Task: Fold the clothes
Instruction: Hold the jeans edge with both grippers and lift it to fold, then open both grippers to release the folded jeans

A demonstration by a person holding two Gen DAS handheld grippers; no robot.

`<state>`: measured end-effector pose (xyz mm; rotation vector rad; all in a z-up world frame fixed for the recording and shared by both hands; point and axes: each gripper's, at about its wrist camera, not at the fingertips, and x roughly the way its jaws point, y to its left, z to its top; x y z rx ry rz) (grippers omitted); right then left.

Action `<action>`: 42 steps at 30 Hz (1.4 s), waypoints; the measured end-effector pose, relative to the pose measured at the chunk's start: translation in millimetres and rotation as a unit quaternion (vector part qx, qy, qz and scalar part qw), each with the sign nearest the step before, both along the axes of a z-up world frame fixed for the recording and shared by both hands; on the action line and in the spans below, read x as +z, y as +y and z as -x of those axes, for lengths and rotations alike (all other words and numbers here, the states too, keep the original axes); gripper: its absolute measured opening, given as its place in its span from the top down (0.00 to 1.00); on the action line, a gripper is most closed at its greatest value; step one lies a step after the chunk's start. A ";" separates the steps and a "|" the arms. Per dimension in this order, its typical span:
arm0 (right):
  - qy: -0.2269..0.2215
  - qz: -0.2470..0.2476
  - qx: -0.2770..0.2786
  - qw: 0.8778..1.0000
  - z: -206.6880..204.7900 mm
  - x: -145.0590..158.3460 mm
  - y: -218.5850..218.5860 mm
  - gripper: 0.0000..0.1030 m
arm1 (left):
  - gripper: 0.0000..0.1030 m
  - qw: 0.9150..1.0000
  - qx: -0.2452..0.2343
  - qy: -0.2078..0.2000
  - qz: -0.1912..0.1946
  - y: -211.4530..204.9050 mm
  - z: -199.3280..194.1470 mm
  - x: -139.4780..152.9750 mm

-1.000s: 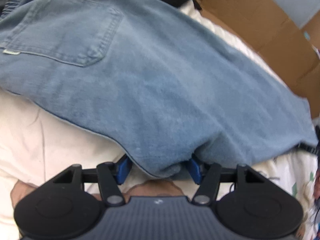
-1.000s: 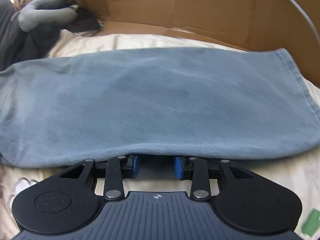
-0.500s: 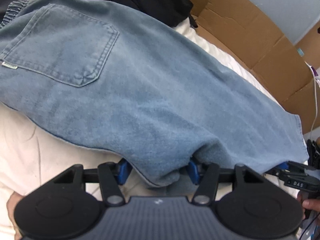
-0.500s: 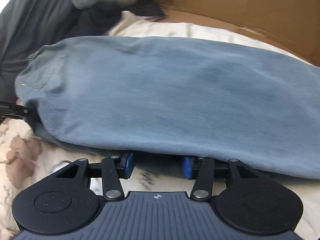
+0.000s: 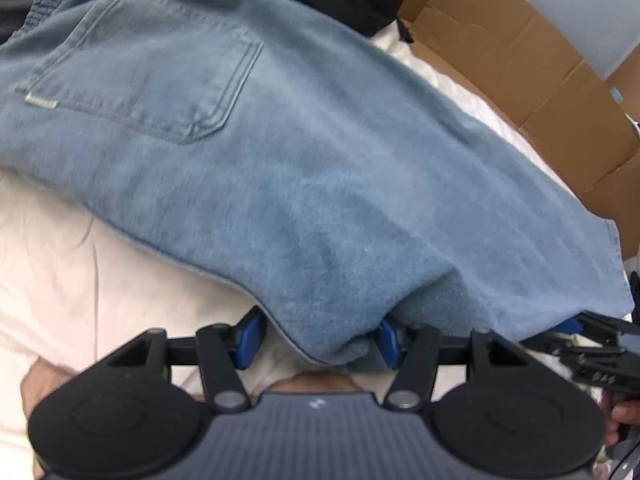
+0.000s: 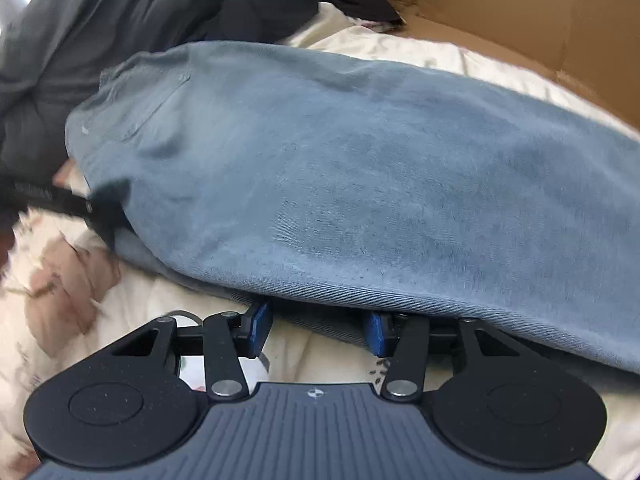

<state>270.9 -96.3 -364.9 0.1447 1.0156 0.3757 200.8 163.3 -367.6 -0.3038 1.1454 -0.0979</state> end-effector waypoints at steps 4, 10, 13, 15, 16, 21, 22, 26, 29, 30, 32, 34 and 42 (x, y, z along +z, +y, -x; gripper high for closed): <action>0.009 0.002 0.017 1.000 6.6 5.0 -7.5 0.51 | 0.45 1.000 0.006 -0.009 -0.009 -2.8 7.7 -0.6; 0.020 -0.013 0.004 1.000 26.7 11.3 -30.2 0.51 | 0.66 0.999 -0.005 -0.028 -0.023 -6.7 20.3 6.4; 0.015 -0.012 -0.004 1.000 34.1 18.1 -42.7 0.51 | 0.72 0.999 0.003 -0.031 -0.015 -6.3 23.3 9.2; 0.001 -0.010 -0.016 1.000 37.3 24.7 -52.4 0.51 | 0.81 0.999 0.006 -0.027 -0.020 -4.4 27.9 9.4; -0.006 -0.011 -0.025 1.000 38.1 27.7 -57.4 0.51 | 0.82 0.999 0.006 -0.025 -0.025 -3.4 30.3 9.1; -0.035 0.005 -0.056 0.998 36.4 39.4 -73.7 0.51 | 0.86 1.000 0.010 -0.014 -0.008 9.0 40.2 11.4; -0.039 0.009 -0.063 0.997 34.2 39.7 -75.5 0.51 | 0.88 1.000 0.009 -0.016 -0.004 10.9 41.4 14.5; -0.032 0.021 -0.093 0.995 26.0 30.5 -83.0 0.51 | 1.00 1.000 0.020 -0.009 -0.005 22.4 46.8 26.6; -0.018 0.033 -0.105 0.994 23.4 17.8 -84.4 0.51 | 0.99 1.000 0.021 -0.007 0.003 33.6 47.7 34.5; -0.013 0.037 -0.109 0.993 22.5 13.5 -84.8 0.52 | 0.99 1.000 0.014 -0.009 0.004 34.6 46.1 37.3; -0.011 0.034 -0.117 0.993 25.0 8.7 -86.8 0.51 | 0.98 1.000 0.001 -0.017 0.004 35.7 41.6 43.1; -0.013 0.033 -0.121 0.992 28.1 6.7 -87.1 0.51 | 0.96 1.000 -0.003 -0.025 0.009 35.8 34.0 47.2; -0.021 0.054 -0.143 0.988 31.2 13.8 -94.0 0.51 | 0.96 0.997 -0.045 -0.046 0.038 7.3 4.4 43.4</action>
